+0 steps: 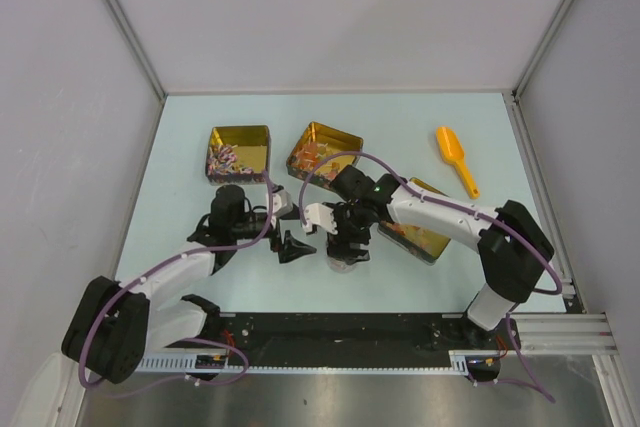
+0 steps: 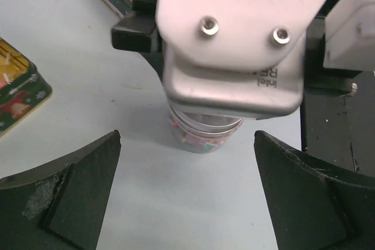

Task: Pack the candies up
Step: Close the bottle lid on the packing bottle.

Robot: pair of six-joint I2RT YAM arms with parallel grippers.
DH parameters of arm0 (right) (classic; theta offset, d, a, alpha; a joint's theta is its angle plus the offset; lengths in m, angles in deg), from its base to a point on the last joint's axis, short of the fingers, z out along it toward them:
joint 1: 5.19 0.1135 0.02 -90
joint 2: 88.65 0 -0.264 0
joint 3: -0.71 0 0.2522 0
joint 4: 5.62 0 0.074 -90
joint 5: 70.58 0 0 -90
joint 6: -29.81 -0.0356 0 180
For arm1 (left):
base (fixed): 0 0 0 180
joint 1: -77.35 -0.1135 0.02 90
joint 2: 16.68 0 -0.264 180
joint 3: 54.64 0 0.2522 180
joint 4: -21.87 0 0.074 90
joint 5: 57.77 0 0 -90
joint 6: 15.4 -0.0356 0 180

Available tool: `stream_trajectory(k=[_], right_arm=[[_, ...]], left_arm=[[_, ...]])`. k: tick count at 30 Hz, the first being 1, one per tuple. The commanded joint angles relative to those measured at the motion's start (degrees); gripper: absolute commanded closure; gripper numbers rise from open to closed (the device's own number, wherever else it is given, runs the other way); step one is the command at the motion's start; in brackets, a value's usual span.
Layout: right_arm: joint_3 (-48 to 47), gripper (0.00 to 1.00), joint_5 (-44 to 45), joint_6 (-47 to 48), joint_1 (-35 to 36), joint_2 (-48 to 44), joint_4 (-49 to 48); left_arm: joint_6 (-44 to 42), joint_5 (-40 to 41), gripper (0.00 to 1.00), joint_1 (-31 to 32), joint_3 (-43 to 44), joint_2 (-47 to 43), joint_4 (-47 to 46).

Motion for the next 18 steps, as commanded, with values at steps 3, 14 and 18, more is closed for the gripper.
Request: stream_trajectory(k=[3,14,18], right_arm=[[-0.22,0.27,-0.92,-1.72,0.56,1.35,-2.59],[-0.22,0.27,-1.18,-0.67,1.0,-3.48,0.39],[-0.22,0.27,-1.09,-0.14,0.92,-4.45,1.8]], left_arm=[[0.5,-1.2,0.0,0.69,-2.28,0.39,-7.23],[0.68,-1.64,0.0,0.69,-3.51,1.0,-9.07],[0.77,-1.73,0.0,0.69,-3.78,1.09,-9.34]])
